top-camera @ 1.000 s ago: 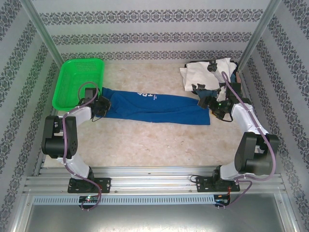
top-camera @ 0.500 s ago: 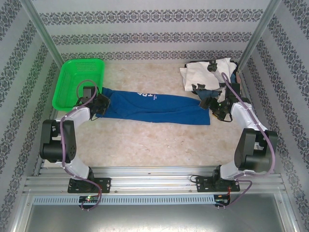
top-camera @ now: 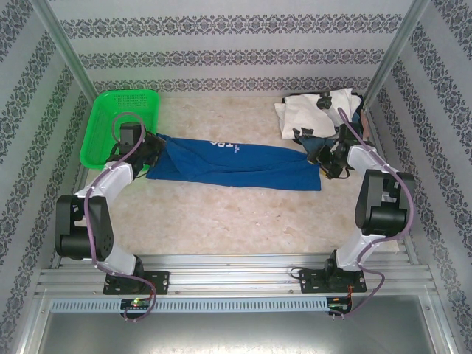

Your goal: Fold and stack the t-shirts

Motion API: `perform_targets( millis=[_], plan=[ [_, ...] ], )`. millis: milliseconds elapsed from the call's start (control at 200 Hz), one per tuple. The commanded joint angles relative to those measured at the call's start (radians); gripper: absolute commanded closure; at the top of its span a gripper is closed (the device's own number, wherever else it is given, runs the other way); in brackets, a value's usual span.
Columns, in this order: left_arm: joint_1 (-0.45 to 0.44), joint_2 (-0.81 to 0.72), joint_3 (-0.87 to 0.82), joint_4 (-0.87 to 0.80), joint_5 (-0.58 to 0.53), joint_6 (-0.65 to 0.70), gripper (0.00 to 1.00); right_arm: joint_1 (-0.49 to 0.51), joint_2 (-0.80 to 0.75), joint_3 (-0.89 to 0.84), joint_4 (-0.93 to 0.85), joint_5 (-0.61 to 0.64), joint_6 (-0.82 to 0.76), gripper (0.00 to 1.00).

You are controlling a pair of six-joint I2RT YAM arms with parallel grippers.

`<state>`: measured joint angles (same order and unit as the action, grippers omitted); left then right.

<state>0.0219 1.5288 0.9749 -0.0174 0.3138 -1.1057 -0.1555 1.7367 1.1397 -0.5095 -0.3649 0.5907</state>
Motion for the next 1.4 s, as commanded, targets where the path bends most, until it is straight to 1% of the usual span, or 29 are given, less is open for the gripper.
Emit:
perform_targets(
  millis=[0, 115, 330, 445, 495, 530, 600, 689, 744, 814, 924, 939, 974, 984, 1004, 1039, 1199, 1299, 1394],
  plan=[
    [0.01, -0.031, -0.011, -0.028, 0.01, 0.031, 1.0, -0.007, 0.008, 0.002, 0.028, 0.027, 0.06, 0.46],
    [0.01, -0.042, -0.016, -0.026, 0.015, 0.032, 1.0, -0.007, 0.024, -0.001, 0.058, 0.043, 0.087, 0.5],
    [0.01, -0.071, -0.021, -0.041, 0.017, 0.043, 1.0, -0.007, 0.07, 0.024, 0.089, 0.052, 0.13, 0.55],
    [0.01, -0.085, -0.023, -0.047, 0.016, 0.045, 1.0, -0.006, 0.095, 0.04, 0.086, 0.069, 0.134, 0.61],
    [0.01, -0.092, -0.022, -0.058, 0.015, 0.05, 1.0, -0.006, 0.102, 0.046, 0.085, 0.082, 0.137, 0.66],
    [0.01, -0.096, -0.021, -0.063, 0.015, 0.053, 1.0, -0.006, 0.107, 0.053, 0.083, 0.089, 0.138, 0.73],
    [0.01, -0.107, -0.02, -0.074, 0.015, 0.058, 1.0, -0.004, 0.109, 0.067, 0.079, 0.1, 0.136, 0.83],
    [0.013, -0.123, -0.019, -0.094, 0.015, 0.072, 1.0, -0.005, 0.076, 0.063, 0.084, 0.128, 0.128, 0.95],
    [0.018, -0.134, -0.015, -0.107, 0.015, 0.083, 1.0, -0.006, 0.051, 0.053, 0.089, 0.14, 0.119, 1.0],
    [0.025, -0.145, -0.018, -0.116, 0.019, 0.092, 1.0, -0.008, 0.031, 0.045, 0.089, 0.153, 0.11, 1.0],
    [0.032, -0.155, -0.027, -0.124, 0.025, 0.102, 1.0, -0.012, 0.033, 0.039, 0.093, 0.124, 0.11, 1.0],
    [0.032, -0.156, -0.029, -0.122, 0.026, 0.102, 1.0, -0.012, 0.033, 0.039, 0.096, 0.12, 0.112, 0.94],
    [0.032, -0.157, -0.035, -0.12, 0.029, 0.101, 1.0, -0.012, 0.038, 0.034, 0.103, 0.115, 0.119, 0.74],
    [0.033, -0.157, -0.036, -0.119, 0.029, 0.101, 1.0, -0.012, 0.039, 0.034, 0.104, 0.114, 0.122, 0.7],
    [0.033, -0.157, -0.037, -0.118, 0.03, 0.101, 1.0, -0.012, 0.041, 0.033, 0.108, 0.112, 0.125, 0.65],
    [0.033, -0.156, -0.036, -0.117, 0.031, 0.1, 1.0, -0.012, 0.046, 0.035, 0.108, 0.115, 0.128, 0.61],
    [0.033, -0.16, -0.036, -0.119, 0.037, 0.103, 1.0, -0.01, 0.089, 0.06, 0.098, 0.116, 0.139, 0.59],
    [0.034, -0.168, -0.038, -0.124, 0.034, 0.104, 1.0, -0.01, 0.109, 0.061, 0.109, 0.121, 0.149, 0.59],
    [0.033, -0.169, -0.038, -0.127, 0.038, 0.106, 1.0, -0.01, 0.136, 0.071, 0.114, 0.11, 0.152, 0.61]
  ],
)
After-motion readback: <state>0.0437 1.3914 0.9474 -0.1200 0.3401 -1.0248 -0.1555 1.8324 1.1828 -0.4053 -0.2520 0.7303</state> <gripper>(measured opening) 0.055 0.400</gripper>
